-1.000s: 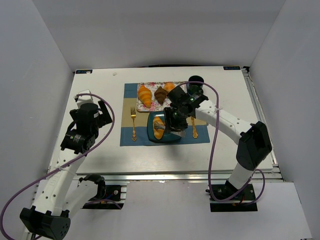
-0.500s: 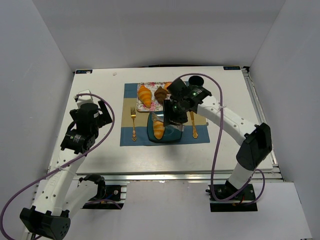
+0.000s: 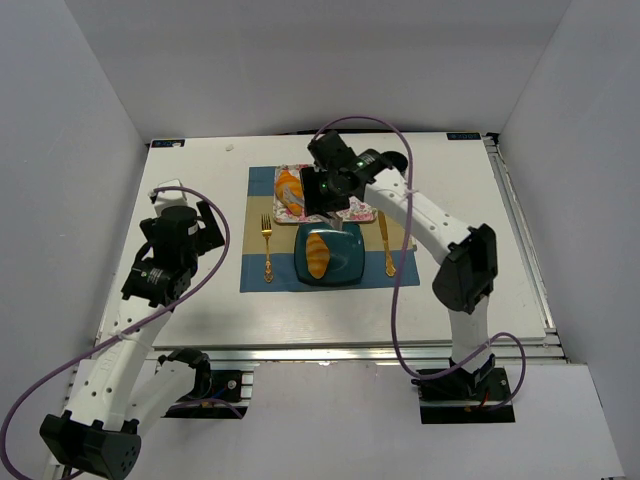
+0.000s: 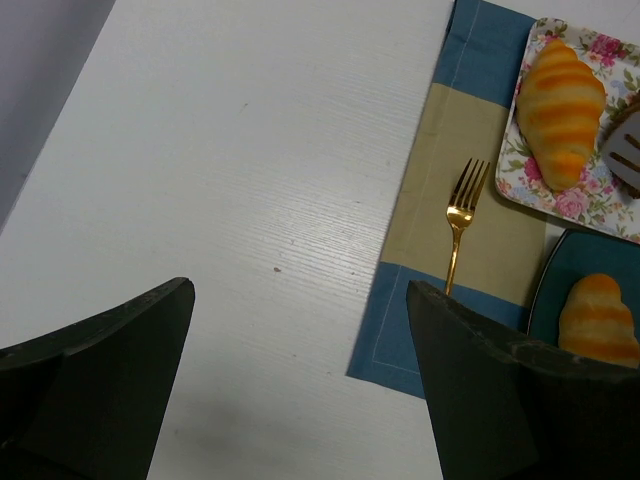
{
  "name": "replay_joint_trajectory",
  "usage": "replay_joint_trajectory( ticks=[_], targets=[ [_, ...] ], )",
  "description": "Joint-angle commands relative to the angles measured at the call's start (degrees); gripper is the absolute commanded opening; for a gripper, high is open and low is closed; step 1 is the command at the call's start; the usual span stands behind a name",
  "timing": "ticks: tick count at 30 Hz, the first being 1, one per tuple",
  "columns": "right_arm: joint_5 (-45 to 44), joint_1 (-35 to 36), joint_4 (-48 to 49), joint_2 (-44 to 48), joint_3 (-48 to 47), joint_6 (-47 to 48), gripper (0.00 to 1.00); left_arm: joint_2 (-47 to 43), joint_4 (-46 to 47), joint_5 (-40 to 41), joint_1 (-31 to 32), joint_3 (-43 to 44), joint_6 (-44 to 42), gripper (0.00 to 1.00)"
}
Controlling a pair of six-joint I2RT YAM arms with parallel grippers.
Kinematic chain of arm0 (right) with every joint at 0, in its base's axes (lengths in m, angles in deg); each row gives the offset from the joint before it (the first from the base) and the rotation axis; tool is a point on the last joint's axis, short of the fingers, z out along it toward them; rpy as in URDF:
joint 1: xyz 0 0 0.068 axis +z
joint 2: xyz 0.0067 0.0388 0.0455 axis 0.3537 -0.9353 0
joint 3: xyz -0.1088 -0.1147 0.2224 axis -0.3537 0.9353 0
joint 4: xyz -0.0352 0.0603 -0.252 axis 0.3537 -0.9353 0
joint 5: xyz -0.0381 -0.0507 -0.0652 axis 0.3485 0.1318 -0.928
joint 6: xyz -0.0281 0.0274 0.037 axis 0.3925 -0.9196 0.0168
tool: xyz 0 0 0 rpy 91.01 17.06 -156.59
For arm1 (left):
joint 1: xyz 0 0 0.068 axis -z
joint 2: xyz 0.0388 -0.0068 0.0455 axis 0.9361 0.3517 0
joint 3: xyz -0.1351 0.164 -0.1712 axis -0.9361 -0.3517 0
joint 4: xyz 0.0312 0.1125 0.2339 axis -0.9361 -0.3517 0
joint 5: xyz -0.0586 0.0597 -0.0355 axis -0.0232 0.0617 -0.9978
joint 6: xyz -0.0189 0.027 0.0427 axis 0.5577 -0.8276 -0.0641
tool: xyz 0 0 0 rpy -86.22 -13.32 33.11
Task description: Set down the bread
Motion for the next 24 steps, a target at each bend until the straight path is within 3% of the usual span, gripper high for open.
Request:
replay_joint_trajectory(
  ticks=[1, 24],
  targets=[
    [-2.58, 0.29, 1.52, -3.32, -5.55, 4.33, 0.6, 0.05, -0.06, 0.27, 0.29, 2.2, -0.63, 0.98],
    [-4.6, -1.21, 6.97, -16.16, -9.16, 8.21, 0.6, 1.19, -0.06, 1.23, 0.29, 1.41, -1.68, 0.98]
  ],
)
